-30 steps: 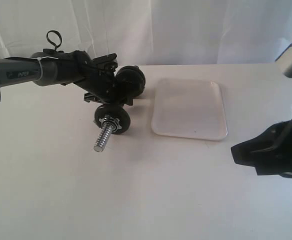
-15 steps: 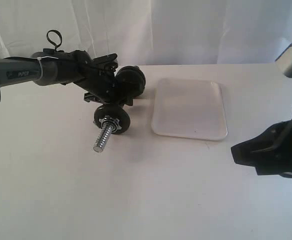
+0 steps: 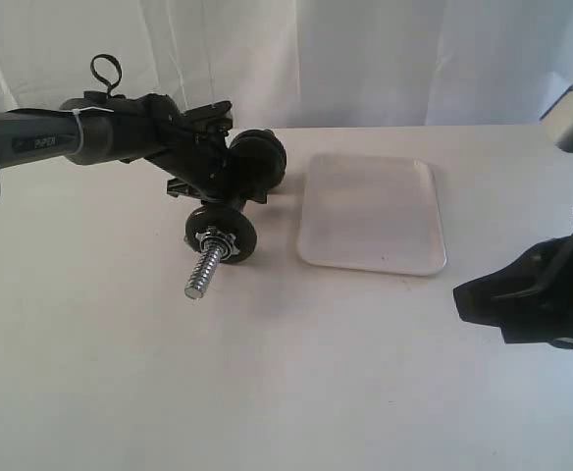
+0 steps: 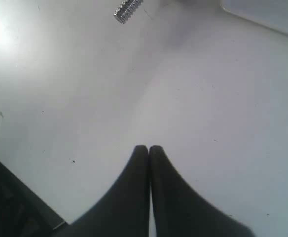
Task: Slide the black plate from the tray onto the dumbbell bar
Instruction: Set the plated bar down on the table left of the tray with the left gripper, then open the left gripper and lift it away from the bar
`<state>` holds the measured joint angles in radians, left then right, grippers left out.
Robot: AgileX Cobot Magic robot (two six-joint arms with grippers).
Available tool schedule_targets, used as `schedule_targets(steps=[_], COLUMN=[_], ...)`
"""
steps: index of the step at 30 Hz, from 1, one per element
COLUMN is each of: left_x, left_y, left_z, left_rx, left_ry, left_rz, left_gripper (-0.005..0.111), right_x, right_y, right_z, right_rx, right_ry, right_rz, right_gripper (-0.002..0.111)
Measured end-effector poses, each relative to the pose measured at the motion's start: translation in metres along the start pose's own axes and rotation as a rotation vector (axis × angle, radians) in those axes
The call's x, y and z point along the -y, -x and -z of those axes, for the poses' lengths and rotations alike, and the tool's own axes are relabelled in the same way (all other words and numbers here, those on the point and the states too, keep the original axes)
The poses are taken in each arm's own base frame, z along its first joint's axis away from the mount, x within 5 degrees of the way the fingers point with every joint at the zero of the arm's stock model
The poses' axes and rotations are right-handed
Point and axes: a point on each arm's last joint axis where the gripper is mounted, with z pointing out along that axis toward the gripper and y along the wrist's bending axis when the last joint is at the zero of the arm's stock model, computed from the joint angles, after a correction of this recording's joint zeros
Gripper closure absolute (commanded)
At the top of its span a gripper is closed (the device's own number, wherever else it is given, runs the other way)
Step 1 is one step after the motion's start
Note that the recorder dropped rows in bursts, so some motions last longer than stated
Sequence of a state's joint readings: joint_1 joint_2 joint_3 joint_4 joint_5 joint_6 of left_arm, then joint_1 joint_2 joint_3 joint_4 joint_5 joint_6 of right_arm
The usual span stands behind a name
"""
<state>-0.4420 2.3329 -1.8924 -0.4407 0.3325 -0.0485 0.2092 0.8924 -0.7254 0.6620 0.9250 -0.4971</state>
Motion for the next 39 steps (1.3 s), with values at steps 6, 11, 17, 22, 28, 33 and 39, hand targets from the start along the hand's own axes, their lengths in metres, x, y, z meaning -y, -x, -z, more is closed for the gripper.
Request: schedule_targets(steps=[6, 11, 17, 22, 28, 33, 39], left_x=[0.000, -0.001, 0.000, 0.002, 0.002, 0.001, 0.010], left_y=[0.000, -0.001, 0.000, 0.004, 0.004, 0.005, 0.016], left_z=[0.000, 0.000, 0.003, 0.013, 0.014, 0.023, 0.055], left_rx=[-0.003, -0.015, -0.016, -0.015, -0.025, -0.059, -0.057], left_ry=[0.002, 0.010, 0.018, 0.039, 0.043, 0.088, 0.118], left_rz=[-0.005, -0.021, -0.042, -0.094, -0.105, -0.186, -0.255], left_gripper=[0.046, 0.036, 0.033, 0.033, 0.033, 0.033, 0.033], right_x=[0.000, 0.000, 0.000, 0.000, 0.000, 0.000, 0.000], right_y=[0.000, 0.000, 0.000, 0.000, 0.000, 0.000, 0.000], right_z=[0.000, 0.000, 0.000, 0.000, 0.000, 0.000, 0.000], right_rx=[0.000, 0.000, 0.000, 0.000, 0.000, 0.000, 0.000], right_ry=[0.000, 0.000, 0.000, 0.000, 0.000, 0.000, 0.000], right_rz=[0.000, 0.000, 0.000, 0.000, 0.000, 0.000, 0.000], right_gripper=[0.108, 0.108, 0.108, 0.108, 0.108, 0.108, 0.108])
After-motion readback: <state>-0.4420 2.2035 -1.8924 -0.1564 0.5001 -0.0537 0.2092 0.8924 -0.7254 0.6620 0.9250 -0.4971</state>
